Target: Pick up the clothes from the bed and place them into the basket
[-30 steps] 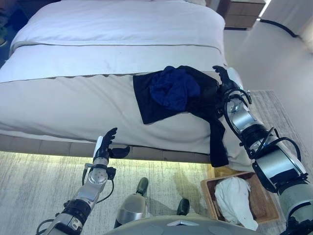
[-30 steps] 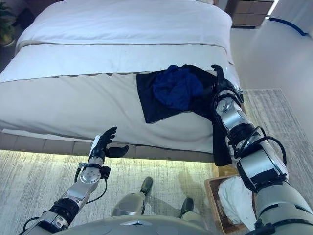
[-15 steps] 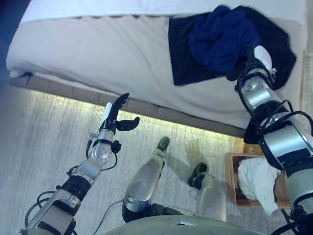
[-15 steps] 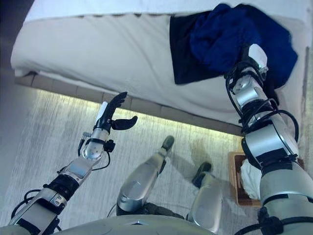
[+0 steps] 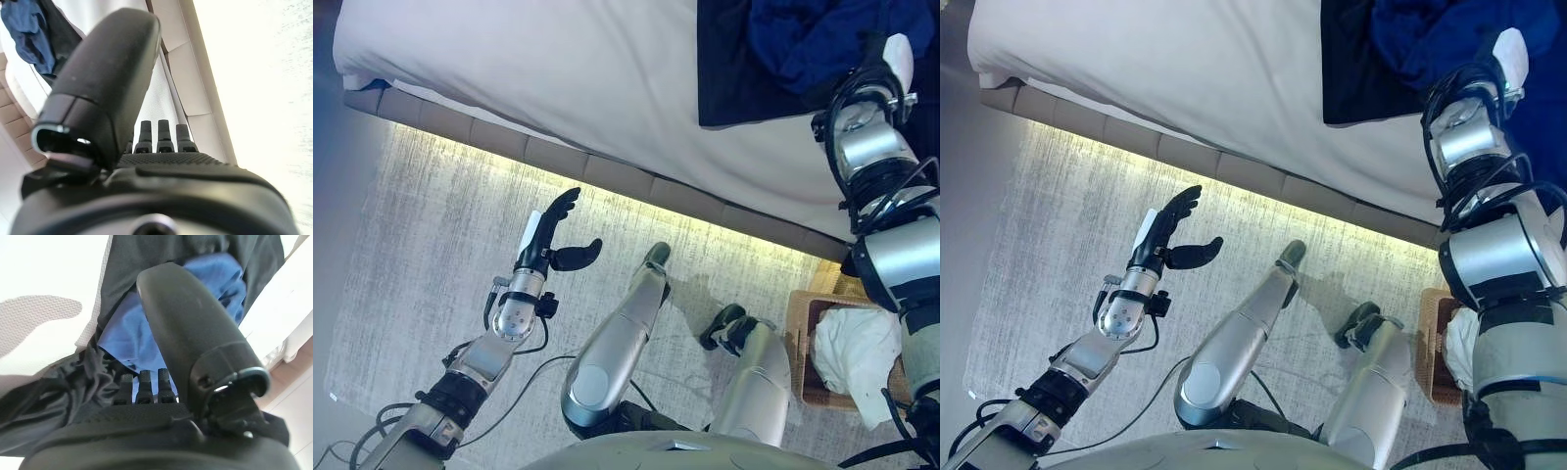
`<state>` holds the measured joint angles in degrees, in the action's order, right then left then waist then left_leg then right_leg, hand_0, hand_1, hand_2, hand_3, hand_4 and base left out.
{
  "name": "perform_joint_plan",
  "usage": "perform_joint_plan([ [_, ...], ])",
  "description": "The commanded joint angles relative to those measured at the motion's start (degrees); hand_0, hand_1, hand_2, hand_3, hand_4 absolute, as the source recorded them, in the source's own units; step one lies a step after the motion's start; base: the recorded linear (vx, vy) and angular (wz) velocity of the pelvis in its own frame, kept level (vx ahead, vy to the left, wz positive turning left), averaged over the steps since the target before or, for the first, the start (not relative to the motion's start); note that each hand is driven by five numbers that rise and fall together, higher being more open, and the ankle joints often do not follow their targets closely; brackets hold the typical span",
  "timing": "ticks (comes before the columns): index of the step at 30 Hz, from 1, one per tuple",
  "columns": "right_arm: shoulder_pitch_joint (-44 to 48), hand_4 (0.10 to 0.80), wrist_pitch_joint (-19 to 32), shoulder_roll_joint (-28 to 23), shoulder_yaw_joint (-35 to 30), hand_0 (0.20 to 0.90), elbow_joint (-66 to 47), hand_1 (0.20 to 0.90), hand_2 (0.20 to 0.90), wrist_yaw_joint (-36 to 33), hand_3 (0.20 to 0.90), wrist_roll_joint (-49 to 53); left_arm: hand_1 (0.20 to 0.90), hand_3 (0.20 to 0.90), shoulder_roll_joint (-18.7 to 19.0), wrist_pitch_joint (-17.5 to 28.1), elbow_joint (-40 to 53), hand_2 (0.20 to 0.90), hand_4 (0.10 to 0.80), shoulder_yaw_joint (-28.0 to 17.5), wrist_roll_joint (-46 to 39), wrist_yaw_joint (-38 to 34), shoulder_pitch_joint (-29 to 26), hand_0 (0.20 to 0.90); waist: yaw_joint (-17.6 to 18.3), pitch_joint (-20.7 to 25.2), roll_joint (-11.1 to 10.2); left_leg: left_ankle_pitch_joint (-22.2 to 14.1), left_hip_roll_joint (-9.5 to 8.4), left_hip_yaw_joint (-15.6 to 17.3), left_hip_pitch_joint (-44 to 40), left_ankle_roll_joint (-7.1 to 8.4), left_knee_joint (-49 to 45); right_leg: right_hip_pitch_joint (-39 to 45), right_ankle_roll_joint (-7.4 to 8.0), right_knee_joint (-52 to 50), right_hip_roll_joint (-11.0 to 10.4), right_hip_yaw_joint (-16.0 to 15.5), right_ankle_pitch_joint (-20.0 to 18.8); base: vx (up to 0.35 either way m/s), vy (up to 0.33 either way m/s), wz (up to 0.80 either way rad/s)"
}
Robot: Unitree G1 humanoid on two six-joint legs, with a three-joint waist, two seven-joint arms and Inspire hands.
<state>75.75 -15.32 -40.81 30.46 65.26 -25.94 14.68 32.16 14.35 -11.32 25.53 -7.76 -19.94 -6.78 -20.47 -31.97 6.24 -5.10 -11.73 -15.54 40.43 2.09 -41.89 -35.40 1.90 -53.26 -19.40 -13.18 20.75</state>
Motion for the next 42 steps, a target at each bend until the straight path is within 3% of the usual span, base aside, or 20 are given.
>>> perform_joint_plan([
  [1, 9.1, 0.8, 2.2, -6.7, 2.5, 0.9, -4.2, 0.9, 0.9, -4.6, 0.9, 3.2, 0.9, 0.9, 2.7, 6.3, 7.4, 0.9, 0.8, -5.3, -2.7, -1.0, 0.9, 0.9, -0.7, 2.2, 2.0, -6.8, 0.28, 5.7, 1.5, -5.69, -5.8, -1.5, -4.13, -3.9, 4.5, -0.6, -1.0, 0.061, -0.016, 0.02],
  [4, 9.8, 0.8, 2.2, -8.0, 1.3, 0.9, -4.7, 0.9, 0.9, -5.0, 0.9, 6.1, 0.9, 0.9, 3.3, 6.7, 8.5, 0.9, 0.8, -6.0, -2.7, -0.6, 2.3, 0.9, -0.8, 2.2, 2.0, -7.3, 0.09, 5.6, 3.8, -5.84, -8.0, -3.9, -4.43, -6.1, 4.9, -0.1, -0.4, 0.072, -0.029, 0.0],
  [6, 10.5, 0.611, 1.6, -8.6, 1.0, 0.738, -4.8, 0.738, 0.738, -4.7, 0.711, 7.3, 0.9, 0.9, 3.8, 7.0, 9.1, 0.9, 0.8, -6.2, -3.0, -0.5, 2.9, 0.9, -0.9, 2.2, 2.1, -7.4, -0.01, 5.7, 5.0, -5.94, -9.1, -5.2, -4.47, -7.2, 4.9, 0.2, -0.2, 0.059, -0.038, 0.01],
  [7, 10.7, 0.591, 1.0, -9.0, 1.1, 0.721, -4.8, 0.721, 0.721, -4.5, 0.691, 6.9, 0.9, 0.9, 4.1, 7.2, 9.5, 0.9, 0.8, -6.5, -3.1, -0.4, 3.2, 0.9, -1.0, 2.2, 2.2, -7.5, -0.06, 5.7, 5.6, -5.98, -9.6, -5.8, -4.49, -7.6, 4.9, 0.3, -0.1, 0.058, -0.037, 0.01],
  [8, 11.0, 0.46, 0.7, -9.5, 1.4, 0.608, -4.7, 0.608, 0.608, -4.1, 0.56, 6.6, 0.9, 0.9, 4.3, 7.4, 9.9, 0.9, 0.8, -6.7, -3.0, -0.4, 3.6, 0.9, -1.1, 2.2, 2.2, -7.5, -0.2, 5.6, 6.1, -6.02, -9.9, -6.4, -4.53, -8.1, 5.0, 0.4, 0.0, 0.054, -0.033, 0.01],
  [9, 11.2, 0.396, 0.6, -9.6, 1.6, 0.554, -4.6, 0.554, 0.554, -4.0, 0.496, 6.5, 0.9, 0.9, 4.3, 7.5, 10.1, 0.9, 0.8, -6.8, -2.8, -0.4, 3.7, 0.9, -1.1, 2.2, 2.2, -7.5, -0.25, 5.6, 6.2, -6.03, -10.0, -6.6, -4.54, -8.2, 5.0, 0.4, 0.0, 0.071, -0.042, 0.01],
  [10, 11.5, 0.289, 0.3, -10.2, 2.1, 0.462, -4.6, 0.462, 0.462, -3.8, 0.389, 6.1, 0.9, 0.9, 4.7, 8.0, 10.5, 0.9, 0.8, -7.1, -2.7, -0.8, 4.3, 0.9, -1.3, 2.2, 2.1, -7.4, -0.29, 5.4, 6.7, -5.99, -10.1, -7.0, -4.52, -8.4, 5.0, 0.4, 0.1, 0.065, -0.045, 0.03],
  [11, 11.8, 0.144, 0.3, -10.5, 2.4, 0.338, -4.5, 0.338, 0.338, -3.8, 0.244, 6.4, 0.9, 0.9, 4.9, 8.0, 10.8, 0.9, 0.8, -7.4, -2.8, -1.0, 4.5, 0.9, -1.4, 2.2, 2.1, -7.3, -0.32, 5.3, 7.0, -5.99, -10.2, -7.4, -4.5, -8.6, 5.0, 0.3, 0.1, 0.07, -0.06, 0.04],
  [12, 12.1, 0.1, 0.2, -10.6, 2.6, 0.3, -4.5, 0.3, 0.3, -3.9, 0.2, 6.5, 0.9, 0.9, 5.1, 7.9, 11.2, 0.9, 0.8, -7.7, -2.9, -1.1, 4.7, 0.9, -1.5, 2.2, 2.1, -7.2, -0.39, 5.2, 7.3, -6.02, -10.3, -7.7, -4.47, -8.8, 5.1, 0.2, 0.1, 0.049, -0.066, 0.06],
  [24, 14.3, 0.1, 2.5, -10.2, 4.6, 0.3, -6.9, 0.3, 0.3, -4.7, 0.2, 6.6, 0.9, 0.9, 6.9, 9.0, 10.5, 0.9, 0.8, -9.6, -3.0, -1.3, 5.7, 0.9, -2.3, 2.2, 1.8, -5.5, -0.49, 4.5, 7.1, -5.89, -8.0, -7.3, -3.93, -7.1, 5.8, -0.9, -1.3, 0.014, -0.045, 0.03],
  [35, 12.7, 0.1, 3.8, -9.3, 3.3, 0.3, -3.6, 0.3, 0.3, -3.0, 0.2, 6.4, 0.9, 0.9, 7.3, 8.6, 9.5, 0.9, 0.8, -9.4, -3.1, -0.9, 3.4, 0.9, -2.3, 2.2, 0.5, -4.7, 0.79, 4.8, 0.4, -5.4, -3.0, 0.0, -3.92, -3.1, 5.7, -3.3, -1.8, -0.016, -0.029, -0.01],
  [42, 6.9, 0.1, 7.3, -7.3, 0.2, 0.3, -5.7, 0.3, 0.3, 6.5, 0.2, 8.0, 0.9, 0.9, 5.8, 6.5, 6.6, 0.9, 0.8, -8.0, -4.1, 0.2, 1.5, 0.9, -1.0, 2.2, -0.9, -2.5, 2.57, 5.1, -8.7, -4.18, 5.3, 9.0, -3.1, 4.5, 5.8, -3.6, -4.0, -0.002, -0.015, -0.02],
])
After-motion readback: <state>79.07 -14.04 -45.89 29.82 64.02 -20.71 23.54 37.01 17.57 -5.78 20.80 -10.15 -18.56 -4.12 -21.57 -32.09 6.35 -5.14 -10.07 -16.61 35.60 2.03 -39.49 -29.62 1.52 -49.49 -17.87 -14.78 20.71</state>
